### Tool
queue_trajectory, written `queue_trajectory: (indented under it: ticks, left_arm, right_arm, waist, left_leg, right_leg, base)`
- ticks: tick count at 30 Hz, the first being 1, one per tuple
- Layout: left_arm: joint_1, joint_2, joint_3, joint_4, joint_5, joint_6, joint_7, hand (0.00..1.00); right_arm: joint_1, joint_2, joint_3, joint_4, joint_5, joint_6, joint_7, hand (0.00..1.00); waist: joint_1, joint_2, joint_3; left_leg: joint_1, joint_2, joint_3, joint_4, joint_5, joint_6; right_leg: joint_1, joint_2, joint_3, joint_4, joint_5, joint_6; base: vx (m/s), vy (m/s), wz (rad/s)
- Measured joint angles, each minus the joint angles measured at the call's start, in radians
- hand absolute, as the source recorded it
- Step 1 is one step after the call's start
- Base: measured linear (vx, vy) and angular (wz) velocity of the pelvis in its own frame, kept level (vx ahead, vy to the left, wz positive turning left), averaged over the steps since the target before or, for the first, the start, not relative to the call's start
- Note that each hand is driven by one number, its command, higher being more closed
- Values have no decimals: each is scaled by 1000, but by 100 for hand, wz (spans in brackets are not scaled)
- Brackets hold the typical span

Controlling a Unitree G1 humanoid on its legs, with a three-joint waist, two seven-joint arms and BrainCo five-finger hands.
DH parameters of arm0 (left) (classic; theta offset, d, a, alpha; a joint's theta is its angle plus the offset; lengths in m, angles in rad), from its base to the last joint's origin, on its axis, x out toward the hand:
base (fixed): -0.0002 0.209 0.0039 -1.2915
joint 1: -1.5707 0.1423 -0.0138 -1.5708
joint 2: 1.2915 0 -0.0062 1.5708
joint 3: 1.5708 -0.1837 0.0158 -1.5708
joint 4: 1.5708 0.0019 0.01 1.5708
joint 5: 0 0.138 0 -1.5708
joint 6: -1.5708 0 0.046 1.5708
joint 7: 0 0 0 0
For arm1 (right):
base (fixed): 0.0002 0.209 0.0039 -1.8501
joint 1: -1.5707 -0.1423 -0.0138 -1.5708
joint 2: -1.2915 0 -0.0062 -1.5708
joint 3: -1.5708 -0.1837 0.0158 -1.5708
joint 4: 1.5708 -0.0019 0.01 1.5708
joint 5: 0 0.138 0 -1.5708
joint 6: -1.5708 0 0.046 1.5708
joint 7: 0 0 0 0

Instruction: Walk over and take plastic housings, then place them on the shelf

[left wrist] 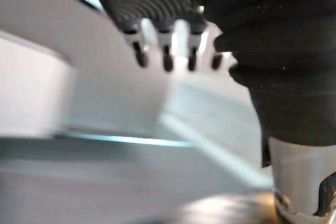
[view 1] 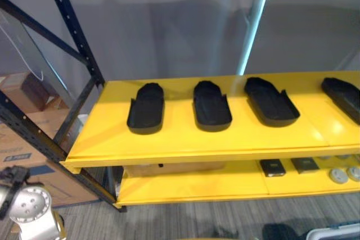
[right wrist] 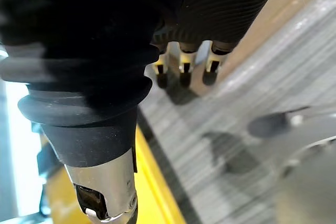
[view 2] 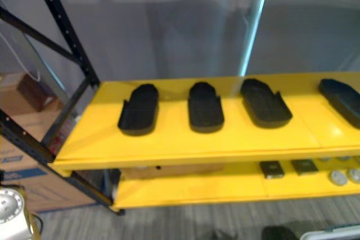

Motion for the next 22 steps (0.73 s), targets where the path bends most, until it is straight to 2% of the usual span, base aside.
queue_trajectory:
  ticks: [2, 4, 5, 7, 9, 10, 12, 14, 17, 19, 22]
  left_arm:
    - [17, -2, -17, 140, -17, 36, -12, 0]
    - [36, -1, -88, 377, -44, 85, -51, 0]
    - [39, -4, -107, 439, -49, 94, -66, 0]
    - [55, -37, -149, 600, -108, 118, -155, 0]
    - [77, -78, -170, 699, -137, 139, -244, 0]
    - [86, -98, -187, 750, -140, 168, -304, 0]
    - [98, -117, -201, 818, -141, 205, -383, 0]
    - [96, -120, -208, 881, -154, 278, -478, 0]
    - [89, -116, -222, 934, -186, 354, -567, 0]
    - [86, -113, -240, 990, -227, 446, -657, 0]
    - [84, -112, -244, 1039, -281, 519, -716, 0]
  right_arm:
    - [-12, 0, 0, -1, 7, 37, 29, 0]
    - [-28, -4, -1, 6, 43, 114, 101, 0]
    - [-34, -4, -1, 10, 43, 138, 125, 0]
    - [-54, -1, -1, 38, 41, 224, 221, 0]
    - [-64, -2, -26, 44, 33, 260, 264, 0]
    - [-71, -12, -45, 52, 32, 282, 298, 0]
    - [-82, -22, -64, 66, 33, 297, 319, 0]
    - [-92, -34, -64, 73, 39, 301, 319, 0]
    - [-106, -43, -63, 75, 39, 319, 320, 0]
    - [-114, -51, -63, 75, 39, 325, 319, 0]
    - [-122, -49, -61, 75, 30, 325, 319, 0]
  waist:
    - [0, -9, 3]
    - [-1, -24, 12]
    - [-2, -27, 16]
    - [-3, -47, 28]
    - [-3, -63, 30]
    - [-3, -68, 33]
    - [-3, -66, 36]
    - [-6, -56, 45]
    - [-17, -44, 55]
    - [-20, -41, 63]
    - [-26, -44, 65]
  left_leg:
    - [0, -1, -4, 0, 0, 0]
    - [4, -4, -10, 0, 0, 0]
    - [6, -5, -12, 0, 0, 0]
    - [20, -6, -8, -1, 0, 0]
    - [22, -7, -6, -1, 0, 0]
    - [22, -7, -5, -1, 0, 0]
    - [32, -7, 2, -1, 0, 0]
    - [52, -5, 9, -2, -1, -1]
    - [54, -3, 13, -2, -1, 0]
    - [64, 0, 38, -2, -4, -1]
    - [77, 3, 57, -2, -11, -4]
  right_leg:
    - [3, 0, -7, -2, 0, 1]
    - [13, -2, -12, -5, 3, 6]
    - [17, -2, -14, -7, 3, 6]
    - [34, -2, -16, -16, 4, 6]
    - [36, -3, -18, -18, 3, 6]
    - [36, -3, -18, -18, 3, 6]
    - [42, -4, -16, -18, 3, 6]
    - [59, -3, -16, -19, 3, 7]
    - [64, -2, -14, -19, 2, 7]
    - [63, -1, 1, -22, 1, 5]
    - [64, 0, 20, -23, 3, 7]
  base:
    - [33, -8, 9]
    - [46, -9, 9]
    - [36, -9, 6]
    - [0, 0, 0]
    - [0, 0, 0]
    - [3, -6, -4]
    - [-5, -6, -5]
    - [-25, -10, -5]
    - [-72, -12, -5]
    - [-36, 1, -20]
    - [-13, 1, -20]
